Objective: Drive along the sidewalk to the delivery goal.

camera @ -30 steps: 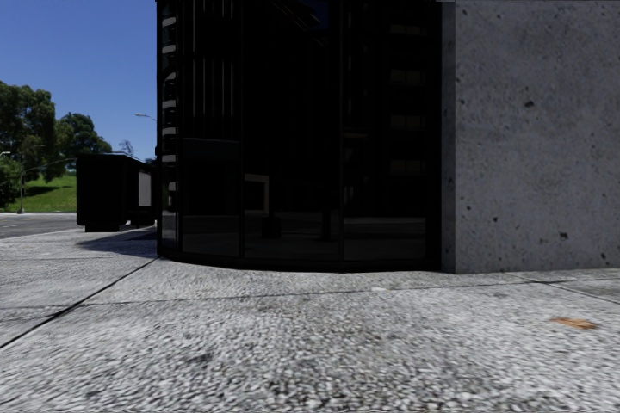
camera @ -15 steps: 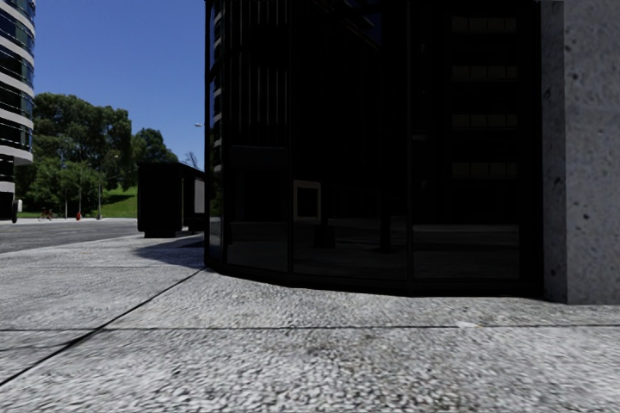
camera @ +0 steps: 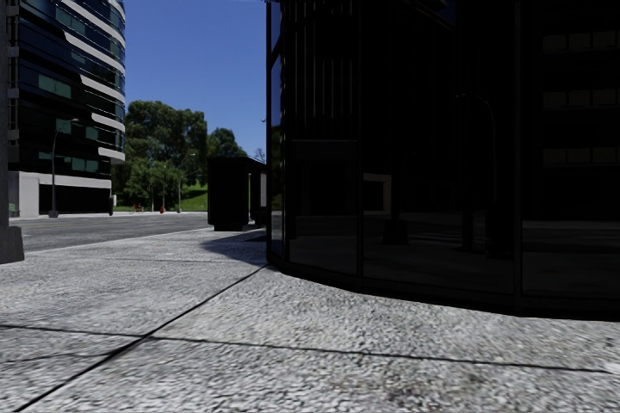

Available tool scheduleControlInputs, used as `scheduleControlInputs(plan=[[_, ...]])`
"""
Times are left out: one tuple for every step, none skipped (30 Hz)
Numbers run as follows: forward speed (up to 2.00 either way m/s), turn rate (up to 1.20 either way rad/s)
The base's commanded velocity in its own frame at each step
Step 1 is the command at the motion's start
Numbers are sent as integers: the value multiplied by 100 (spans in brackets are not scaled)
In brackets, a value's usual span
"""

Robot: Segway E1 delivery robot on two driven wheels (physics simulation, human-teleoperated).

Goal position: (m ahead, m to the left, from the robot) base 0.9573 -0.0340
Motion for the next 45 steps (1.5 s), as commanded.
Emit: scheduleControlInputs(plan=[[94, 56], [94, 55], [94, 52], [94, 51], [94, 42], [94, 42], [94, 0], [94, 0], [94, 0], [94, 0], [94, 0], [94, 0], [94, 0], [94, 0], [94, 0], [94, 0], [94, 0], [94, 0], [94, 0], [94, 0], [83, 0], [2, 0], [0, 0], [0, 0], [0, 0], [0, 0], [0, 0], [0, 0], [0, 0], [0, 0], [0, 0], [0, 0], [0, 0], [0, 0], [0, 0], [0, 0], [0, 0], [0, 0], [0, 0], [0, 0], [0, 0], [0, 0], [0, 0], [0, 0], [0, 0]])
